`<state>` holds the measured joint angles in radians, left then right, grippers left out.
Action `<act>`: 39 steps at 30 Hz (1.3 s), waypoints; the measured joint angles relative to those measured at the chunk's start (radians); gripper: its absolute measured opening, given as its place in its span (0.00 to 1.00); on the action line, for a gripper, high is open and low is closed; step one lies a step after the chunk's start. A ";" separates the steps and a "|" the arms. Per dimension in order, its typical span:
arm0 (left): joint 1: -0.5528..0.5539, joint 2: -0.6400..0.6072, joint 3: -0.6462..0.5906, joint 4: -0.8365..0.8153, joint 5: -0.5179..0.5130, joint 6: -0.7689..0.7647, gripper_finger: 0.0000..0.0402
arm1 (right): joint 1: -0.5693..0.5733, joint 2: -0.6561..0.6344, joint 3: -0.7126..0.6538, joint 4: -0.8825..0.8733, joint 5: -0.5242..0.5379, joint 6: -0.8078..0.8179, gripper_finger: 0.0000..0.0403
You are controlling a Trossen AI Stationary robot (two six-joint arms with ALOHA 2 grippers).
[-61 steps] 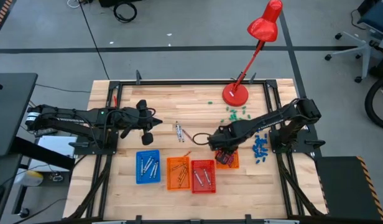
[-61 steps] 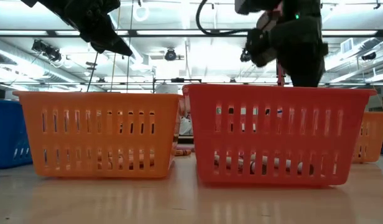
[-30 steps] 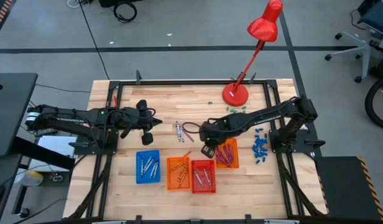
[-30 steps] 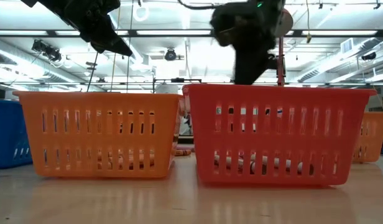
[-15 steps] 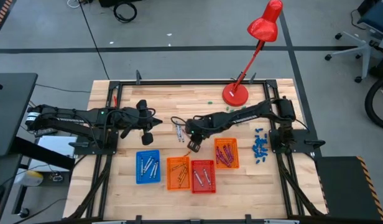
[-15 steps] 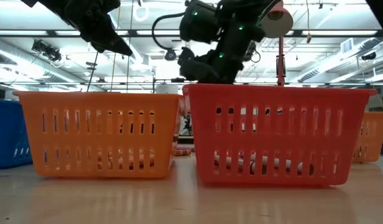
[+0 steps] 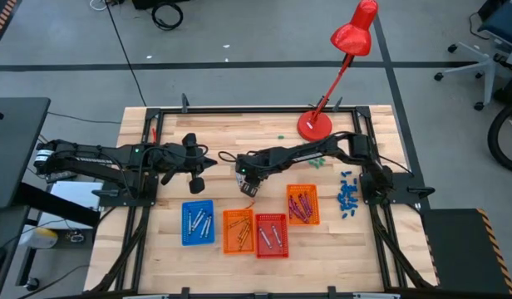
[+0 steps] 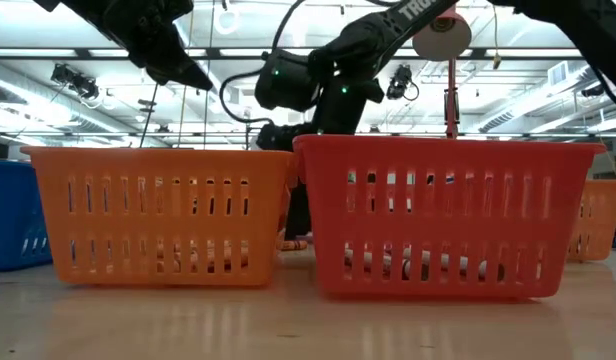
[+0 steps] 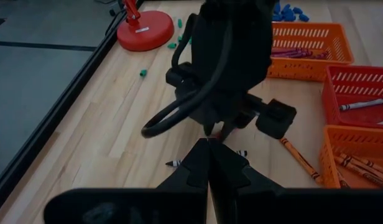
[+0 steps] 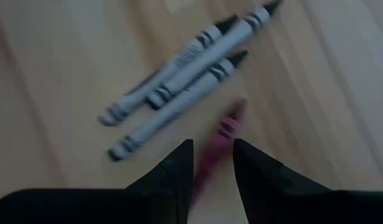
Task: Sort crayons
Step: Put the red crayon into the right orange bin
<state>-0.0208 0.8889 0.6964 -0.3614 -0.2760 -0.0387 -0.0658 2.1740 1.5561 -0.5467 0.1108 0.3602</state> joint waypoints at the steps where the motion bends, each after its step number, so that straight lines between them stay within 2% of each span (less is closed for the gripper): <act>1: 0.000 0.000 0.000 0.000 0.000 0.000 0.02 | -0.002 0.001 0.001 -0.006 0.000 0.003 0.29; 7: 0.000 0.000 0.000 -0.002 0.000 0.000 0.02 | -0.004 0.001 0.003 -0.042 -0.009 0.006 0.27; 18: 0.000 0.000 0.000 -0.003 0.000 -0.021 0.02 | -0.013 0.001 -0.001 -0.063 -0.052 0.005 0.04; 30: 0.000 0.000 0.000 -0.005 0.000 -0.021 0.02 | -0.013 -0.023 -0.005 -0.107 -0.062 0.004 0.09; 39: 0.000 0.000 0.000 -0.011 0.000 -0.021 0.02 | 0.006 -0.026 0.101 -0.298 -0.055 -0.010 0.09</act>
<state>-0.0208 0.8889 0.6964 -0.3729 -0.2760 -0.0593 -0.0599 2.1479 1.6567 -0.8446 0.0554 0.3499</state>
